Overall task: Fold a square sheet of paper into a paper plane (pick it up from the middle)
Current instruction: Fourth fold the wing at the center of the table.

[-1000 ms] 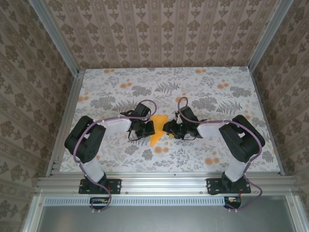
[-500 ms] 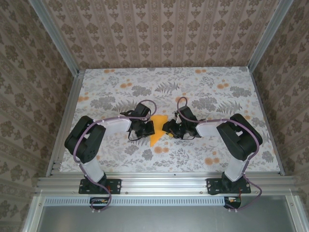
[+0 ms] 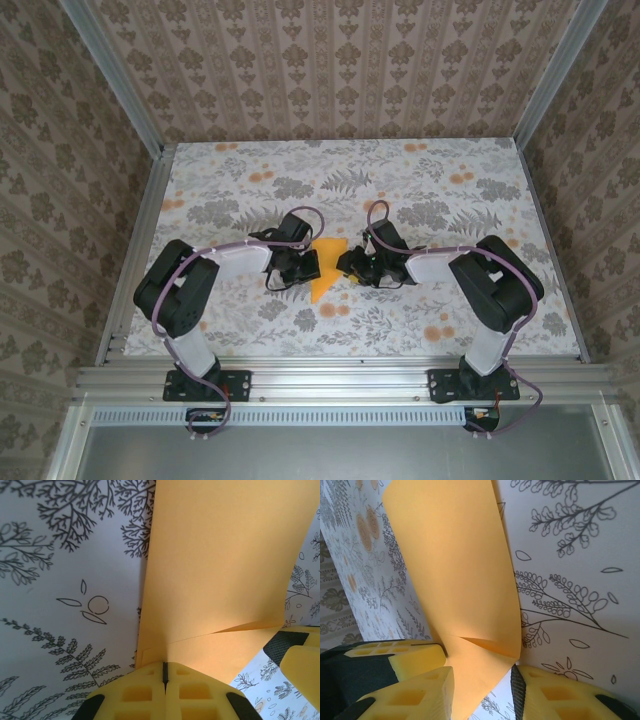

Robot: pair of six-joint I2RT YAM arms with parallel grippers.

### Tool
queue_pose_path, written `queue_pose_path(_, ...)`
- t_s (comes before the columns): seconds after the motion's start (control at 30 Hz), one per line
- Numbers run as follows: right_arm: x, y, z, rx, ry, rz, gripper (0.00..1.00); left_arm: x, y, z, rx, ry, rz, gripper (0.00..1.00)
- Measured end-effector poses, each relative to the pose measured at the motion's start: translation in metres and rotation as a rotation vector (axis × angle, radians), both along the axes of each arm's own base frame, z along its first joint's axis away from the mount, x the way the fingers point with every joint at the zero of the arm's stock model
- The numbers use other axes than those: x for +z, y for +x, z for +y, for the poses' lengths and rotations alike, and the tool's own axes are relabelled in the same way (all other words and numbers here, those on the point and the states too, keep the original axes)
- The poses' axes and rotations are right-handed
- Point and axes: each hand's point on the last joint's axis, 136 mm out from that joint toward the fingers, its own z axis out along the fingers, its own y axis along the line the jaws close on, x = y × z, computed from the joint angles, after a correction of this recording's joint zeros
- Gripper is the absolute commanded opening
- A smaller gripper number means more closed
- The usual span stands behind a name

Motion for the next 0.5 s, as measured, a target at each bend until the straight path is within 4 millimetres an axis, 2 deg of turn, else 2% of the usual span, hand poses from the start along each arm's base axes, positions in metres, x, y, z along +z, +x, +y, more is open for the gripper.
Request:
queue_pose_path(0.2, 0.008, 0.007, 0.007, -0.019, 0.056, -0.012, 0.36, 0.0, 0.0, 0.0, 0.0, 0.0, 0.0, 0.06)
queue_pose_path(0.5, 0.004, 0.006, 0.015, -0.031, 0.098, 0.02, 0.3, 0.0, 0.0, 0.0, 0.0, -0.001, 0.0, 0.06)
